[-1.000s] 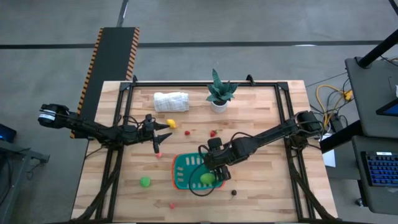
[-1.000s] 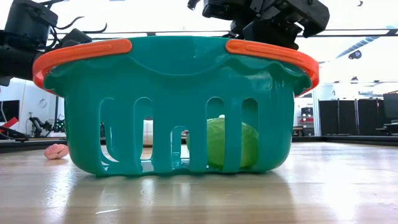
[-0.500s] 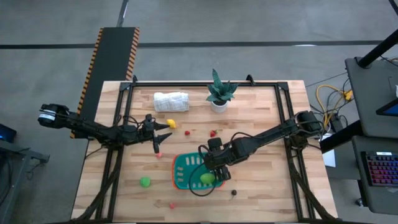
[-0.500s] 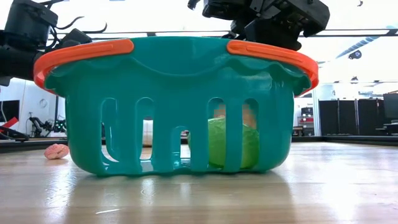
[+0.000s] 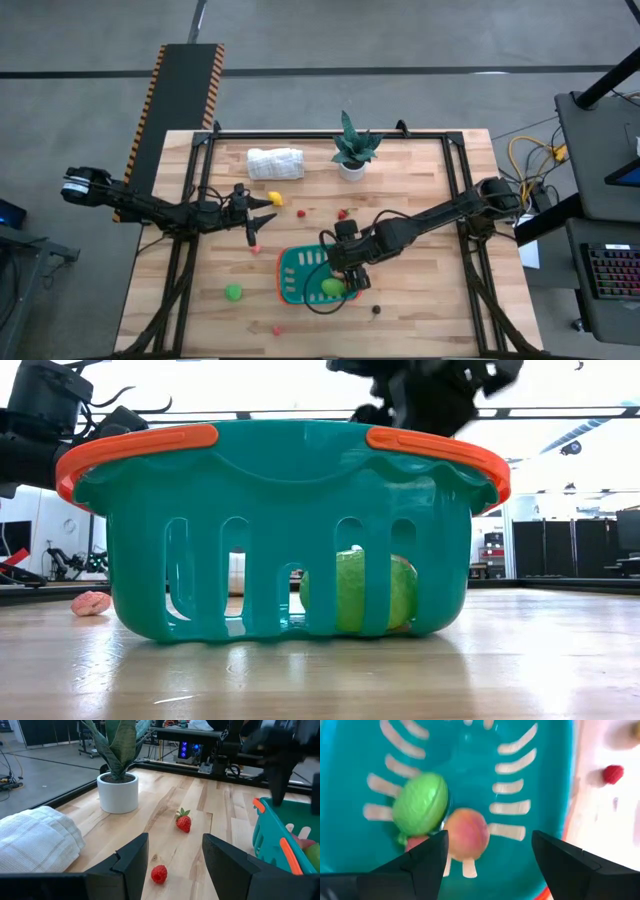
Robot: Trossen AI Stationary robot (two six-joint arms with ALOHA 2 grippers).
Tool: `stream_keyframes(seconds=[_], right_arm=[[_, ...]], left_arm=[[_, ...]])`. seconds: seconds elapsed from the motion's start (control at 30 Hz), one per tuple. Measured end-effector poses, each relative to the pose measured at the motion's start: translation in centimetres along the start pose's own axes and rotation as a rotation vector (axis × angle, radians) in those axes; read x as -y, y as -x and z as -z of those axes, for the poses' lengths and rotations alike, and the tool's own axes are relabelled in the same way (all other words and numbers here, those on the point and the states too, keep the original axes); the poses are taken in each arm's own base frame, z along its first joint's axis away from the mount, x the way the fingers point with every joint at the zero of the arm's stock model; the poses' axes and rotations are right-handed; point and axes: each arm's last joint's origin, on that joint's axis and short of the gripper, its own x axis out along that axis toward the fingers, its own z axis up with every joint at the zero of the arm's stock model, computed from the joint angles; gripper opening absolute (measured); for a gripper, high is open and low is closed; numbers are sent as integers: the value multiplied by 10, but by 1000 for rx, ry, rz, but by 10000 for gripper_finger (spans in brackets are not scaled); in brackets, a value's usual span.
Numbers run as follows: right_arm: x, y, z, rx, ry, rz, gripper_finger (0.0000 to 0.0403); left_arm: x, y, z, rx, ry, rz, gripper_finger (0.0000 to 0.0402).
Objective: Pick and placing Produce into tupperware
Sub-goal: Put the black cherry into the blue bin
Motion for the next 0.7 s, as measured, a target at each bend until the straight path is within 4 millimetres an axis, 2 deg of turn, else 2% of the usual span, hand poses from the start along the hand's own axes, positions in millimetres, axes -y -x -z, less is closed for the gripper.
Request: stream_keyframes(seconds=[0.23,0.4,0.7], right_arm=[[0,38,-9,55,-47,-61,261],[-9,60,-9,101,-60,-151,258],[-36,68,-4,90,9,-201,253]], left_arm=[[0,0,0,0,0,0,173],[0,0,0,-2,0,0,173],[0,0,0,-3,-1,0,173]])
